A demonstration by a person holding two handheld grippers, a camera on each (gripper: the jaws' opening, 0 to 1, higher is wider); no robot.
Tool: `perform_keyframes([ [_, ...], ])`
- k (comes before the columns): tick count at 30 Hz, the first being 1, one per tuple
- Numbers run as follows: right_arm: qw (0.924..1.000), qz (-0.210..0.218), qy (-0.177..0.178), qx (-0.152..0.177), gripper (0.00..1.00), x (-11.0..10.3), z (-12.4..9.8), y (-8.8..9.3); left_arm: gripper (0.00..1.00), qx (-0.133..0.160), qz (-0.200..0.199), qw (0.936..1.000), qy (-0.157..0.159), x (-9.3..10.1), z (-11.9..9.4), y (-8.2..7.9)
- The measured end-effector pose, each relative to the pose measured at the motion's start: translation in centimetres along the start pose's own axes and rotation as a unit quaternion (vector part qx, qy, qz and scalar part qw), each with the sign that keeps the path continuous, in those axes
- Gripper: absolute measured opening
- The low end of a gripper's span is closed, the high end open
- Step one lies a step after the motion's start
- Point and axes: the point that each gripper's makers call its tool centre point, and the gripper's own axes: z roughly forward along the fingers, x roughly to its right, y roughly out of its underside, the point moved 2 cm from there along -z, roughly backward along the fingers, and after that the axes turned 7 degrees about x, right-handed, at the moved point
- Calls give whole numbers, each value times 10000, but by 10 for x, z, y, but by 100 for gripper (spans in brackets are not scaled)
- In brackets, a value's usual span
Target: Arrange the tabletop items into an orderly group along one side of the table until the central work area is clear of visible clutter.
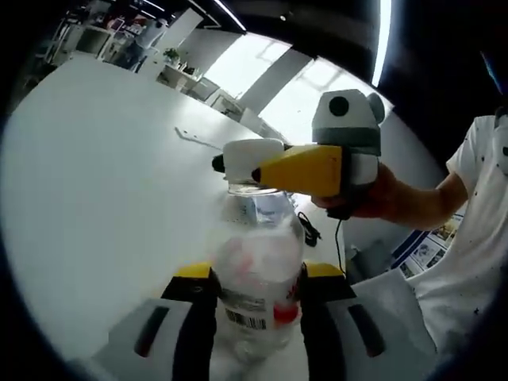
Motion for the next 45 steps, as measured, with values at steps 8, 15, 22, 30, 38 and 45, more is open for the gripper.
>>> perform_keyframes([
  [8,9996,-166,-34,205,19,-6,-8,-16,40,22,305,9995,-24,7,0,-15],
  [15,9981,-454,-6,406,19,-5,-20,-37,40,70,617,9981,36,16,11,-34],
  [22,9953,-779,92,561,19,-4,-35,-54,40,99,929,9955,141,25,25,-51],
  [30,9895,-1279,225,636,19,1,-47,-66,40,167,1263,9916,233,28,41,-63],
  [38,9805,-1779,324,773,19,7,-59,-75,40,254,1677,9851,275,28,57,-75],
  [45,9705,-2218,407,856,19,9,-62,-77,40,259,2047,9781,287,24,65,-80],
])
